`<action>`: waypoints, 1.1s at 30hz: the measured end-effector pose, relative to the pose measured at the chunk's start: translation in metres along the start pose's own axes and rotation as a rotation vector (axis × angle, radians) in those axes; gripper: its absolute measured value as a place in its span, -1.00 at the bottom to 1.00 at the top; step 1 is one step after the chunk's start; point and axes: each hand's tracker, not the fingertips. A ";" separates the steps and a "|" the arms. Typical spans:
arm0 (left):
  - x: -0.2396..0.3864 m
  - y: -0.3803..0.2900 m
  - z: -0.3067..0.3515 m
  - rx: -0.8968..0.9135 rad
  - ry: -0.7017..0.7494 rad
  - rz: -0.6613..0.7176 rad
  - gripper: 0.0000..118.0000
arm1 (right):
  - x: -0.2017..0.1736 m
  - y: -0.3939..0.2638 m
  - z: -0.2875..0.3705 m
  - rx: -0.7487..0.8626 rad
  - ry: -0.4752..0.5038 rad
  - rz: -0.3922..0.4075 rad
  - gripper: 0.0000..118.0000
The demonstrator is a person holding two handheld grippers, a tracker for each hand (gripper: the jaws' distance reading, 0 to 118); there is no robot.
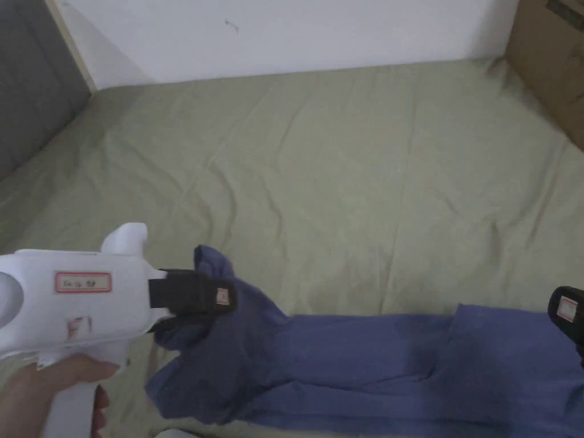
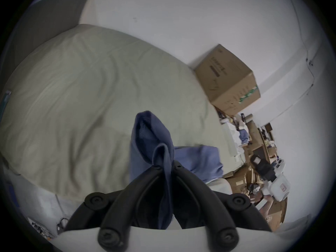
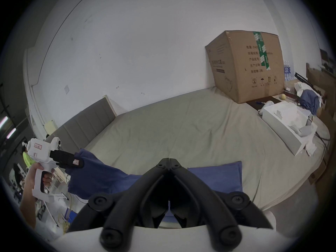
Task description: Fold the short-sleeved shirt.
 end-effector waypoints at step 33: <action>0.018 -0.052 -0.149 -0.185 0.070 -0.322 -1.00 | 0.061 -0.031 0.050 0.024 -0.017 -0.180 -1.00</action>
